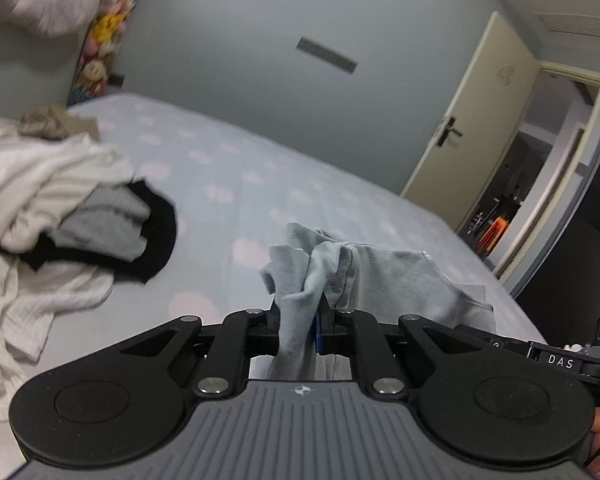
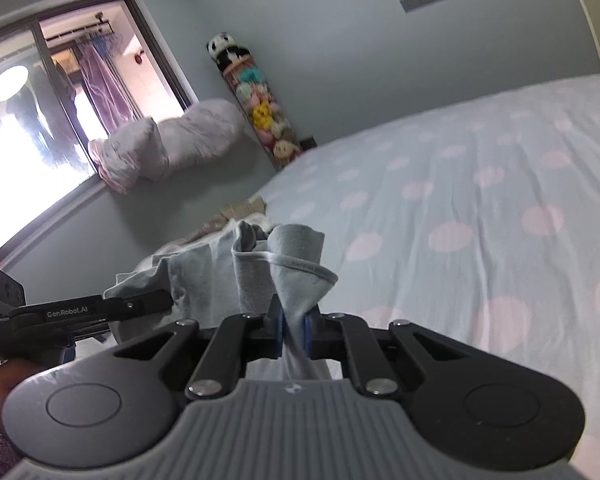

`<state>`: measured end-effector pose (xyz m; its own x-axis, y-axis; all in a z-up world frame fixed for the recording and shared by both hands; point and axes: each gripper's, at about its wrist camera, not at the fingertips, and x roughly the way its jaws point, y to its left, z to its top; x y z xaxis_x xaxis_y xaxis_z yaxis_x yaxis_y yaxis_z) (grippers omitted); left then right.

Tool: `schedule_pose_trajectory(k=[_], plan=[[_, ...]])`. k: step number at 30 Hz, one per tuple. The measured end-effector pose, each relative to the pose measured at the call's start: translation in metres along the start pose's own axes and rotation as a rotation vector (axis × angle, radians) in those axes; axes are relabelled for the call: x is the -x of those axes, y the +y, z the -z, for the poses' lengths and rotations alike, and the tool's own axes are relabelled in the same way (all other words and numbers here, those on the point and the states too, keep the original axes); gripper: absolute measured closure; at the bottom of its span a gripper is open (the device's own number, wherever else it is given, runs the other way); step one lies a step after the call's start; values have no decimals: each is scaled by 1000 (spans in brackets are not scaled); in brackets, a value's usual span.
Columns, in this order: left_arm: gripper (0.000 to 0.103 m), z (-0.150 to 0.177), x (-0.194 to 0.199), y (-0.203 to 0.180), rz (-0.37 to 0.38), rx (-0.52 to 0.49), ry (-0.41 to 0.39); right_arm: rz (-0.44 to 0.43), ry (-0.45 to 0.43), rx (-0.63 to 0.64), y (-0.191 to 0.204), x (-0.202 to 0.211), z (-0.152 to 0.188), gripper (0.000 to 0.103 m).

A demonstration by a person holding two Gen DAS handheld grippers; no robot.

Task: Fold clothes
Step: 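Lift the folded shirt with both tools and carry it to the towel stack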

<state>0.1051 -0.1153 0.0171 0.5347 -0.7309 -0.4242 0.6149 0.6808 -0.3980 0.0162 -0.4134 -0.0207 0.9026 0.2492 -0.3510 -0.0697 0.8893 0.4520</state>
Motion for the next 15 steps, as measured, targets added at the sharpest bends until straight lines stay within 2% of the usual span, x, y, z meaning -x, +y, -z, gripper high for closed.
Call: schedule_pose_trajectory(k=[6, 15], plan=[[93, -18, 21, -47, 69, -74, -52, 35, -101, 44, 13, 56, -19, 92], [94, -38, 7, -127, 230, -169, -73, 165, -226, 136, 10, 149, -56, 93]])
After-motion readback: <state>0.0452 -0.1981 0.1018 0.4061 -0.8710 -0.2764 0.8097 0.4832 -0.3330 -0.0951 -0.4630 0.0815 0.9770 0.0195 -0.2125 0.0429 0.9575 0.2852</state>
